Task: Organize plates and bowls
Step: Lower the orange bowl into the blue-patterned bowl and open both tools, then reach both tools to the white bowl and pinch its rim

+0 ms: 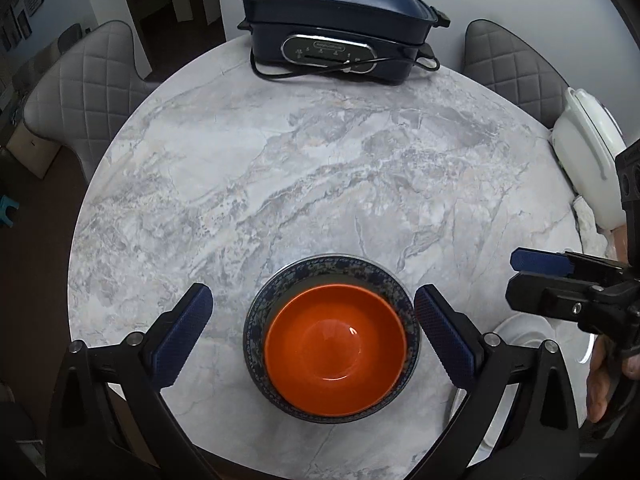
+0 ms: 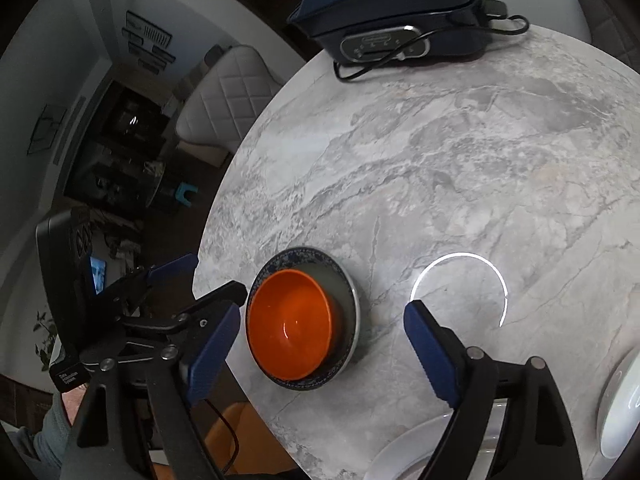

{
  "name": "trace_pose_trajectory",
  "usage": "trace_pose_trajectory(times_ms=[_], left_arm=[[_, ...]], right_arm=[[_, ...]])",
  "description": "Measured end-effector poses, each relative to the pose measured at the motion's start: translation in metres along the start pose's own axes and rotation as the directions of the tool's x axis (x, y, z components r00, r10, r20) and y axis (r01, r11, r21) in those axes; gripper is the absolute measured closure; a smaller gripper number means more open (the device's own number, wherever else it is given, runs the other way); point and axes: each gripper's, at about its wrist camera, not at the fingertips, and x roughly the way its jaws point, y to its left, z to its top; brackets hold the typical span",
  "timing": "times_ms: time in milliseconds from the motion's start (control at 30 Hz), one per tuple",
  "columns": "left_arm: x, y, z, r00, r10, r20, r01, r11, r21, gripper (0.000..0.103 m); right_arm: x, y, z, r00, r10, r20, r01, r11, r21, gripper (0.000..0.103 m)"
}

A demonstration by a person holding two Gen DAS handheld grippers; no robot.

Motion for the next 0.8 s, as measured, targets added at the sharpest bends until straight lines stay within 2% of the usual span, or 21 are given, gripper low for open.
trace_pose_trajectory(times_ms=[200, 433, 667, 800], left_arm=[[-0.005, -0.049, 0.020, 1.000, -0.016, 0.023, 0.015, 0.997, 0.075, 0.001], [0.020, -0.132, 0.039, 0.999, -0.032, -0.039, 0.039, 0.976, 0.213, 0.001], [0.061, -0.213, 0.050, 0.986, -0.109, -0.125, 0.142, 0.946, 0.293, 0.001], [0.088, -0.260, 0.050, 0.974, -0.131, -0.184, 0.190, 0.915, 0.357, 0.002]], right_arm=[[-0.053, -0.047, -0.007, 0.995, -0.045, 0.086, 0.035, 0.993, 0.109, 0.017], [-0.120, -0.121, -0.039, 0.974, -0.132, 0.183, 0.084, 0.965, 0.247, 0.017], [-0.180, -0.197, -0.085, 0.943, -0.237, 0.231, 0.127, 0.903, 0.410, 0.017], [-0.196, -0.235, -0.109, 0.936, -0.286, 0.205, 0.153, 0.855, 0.495, 0.017]])
